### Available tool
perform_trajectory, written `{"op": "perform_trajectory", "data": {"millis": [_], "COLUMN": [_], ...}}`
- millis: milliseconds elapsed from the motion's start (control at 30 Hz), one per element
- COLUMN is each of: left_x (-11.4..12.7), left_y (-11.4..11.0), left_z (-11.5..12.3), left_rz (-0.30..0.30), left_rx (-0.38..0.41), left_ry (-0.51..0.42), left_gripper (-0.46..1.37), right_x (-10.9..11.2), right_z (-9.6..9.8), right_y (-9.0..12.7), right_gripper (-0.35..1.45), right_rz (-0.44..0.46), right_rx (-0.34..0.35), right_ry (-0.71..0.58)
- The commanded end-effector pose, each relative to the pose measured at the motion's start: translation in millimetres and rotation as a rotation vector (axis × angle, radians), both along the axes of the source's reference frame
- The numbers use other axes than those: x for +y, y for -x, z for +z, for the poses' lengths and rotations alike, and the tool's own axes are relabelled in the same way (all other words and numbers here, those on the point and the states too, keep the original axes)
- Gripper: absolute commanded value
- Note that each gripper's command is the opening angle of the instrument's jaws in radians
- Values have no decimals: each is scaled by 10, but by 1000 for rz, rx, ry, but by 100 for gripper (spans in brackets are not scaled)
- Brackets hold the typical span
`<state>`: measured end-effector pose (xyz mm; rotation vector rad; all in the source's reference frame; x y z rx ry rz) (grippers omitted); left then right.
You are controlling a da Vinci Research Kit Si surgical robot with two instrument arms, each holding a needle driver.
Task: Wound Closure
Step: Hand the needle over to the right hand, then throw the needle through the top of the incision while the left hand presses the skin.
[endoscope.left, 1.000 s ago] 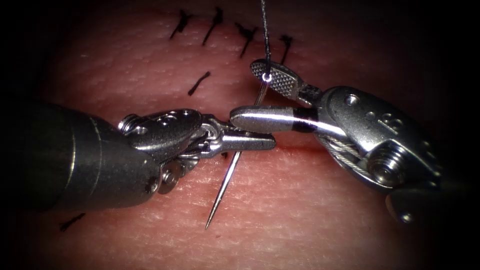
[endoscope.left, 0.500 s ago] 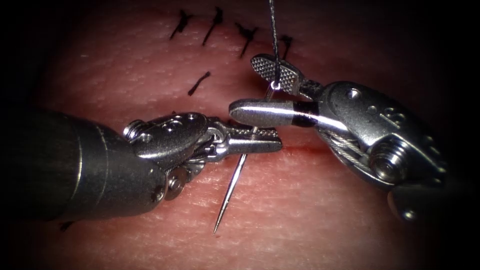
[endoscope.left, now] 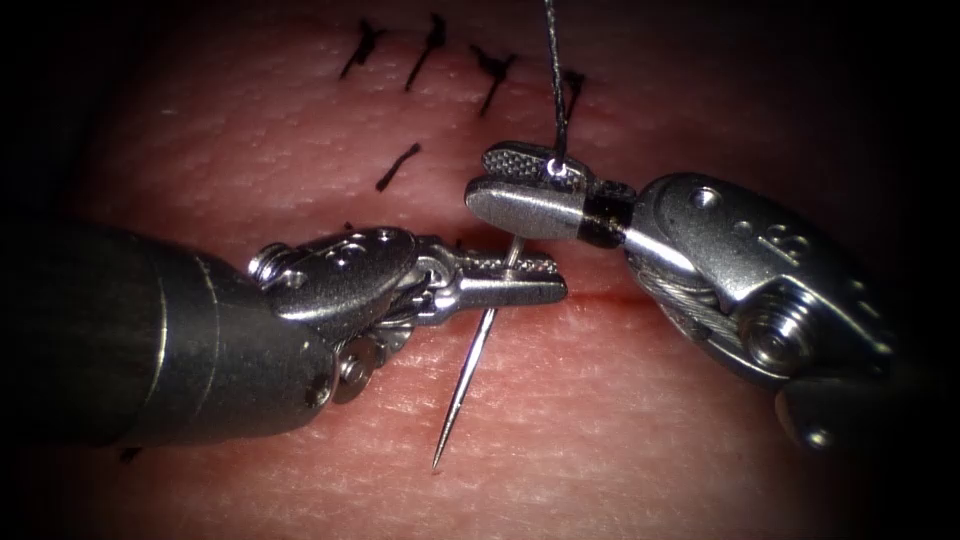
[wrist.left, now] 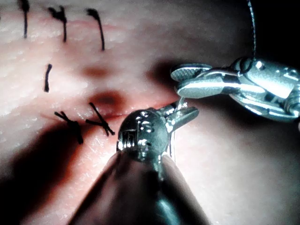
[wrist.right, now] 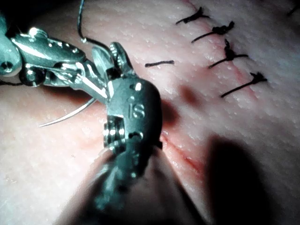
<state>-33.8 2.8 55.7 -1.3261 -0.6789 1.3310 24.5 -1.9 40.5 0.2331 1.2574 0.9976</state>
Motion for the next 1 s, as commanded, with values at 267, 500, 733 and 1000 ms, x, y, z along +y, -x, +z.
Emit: {"op": "perform_trajectory", "data": {"millis": [267,500,733,1000], "left_x": [-1,3,8,11], "left_y": [4,3,-20,-60], "left_z": [-4,-2,5,14], "left_rz": [-5,-4,-2,78], "left_rx": [-24,-28,-7,78], "left_ry": [-50,-56,-7,111], "left_gripper": [26,119,128,119], "right_x": [1,1,4,3], "right_z": [0,0,4,13], "right_y": [2,5,17,26], "right_gripper": [-35,-35,-35,-35], "right_rz": [7,6,1,-10], "right_rx": [-5,-1,0,-9], "right_ry": [9,10,12,21]}}
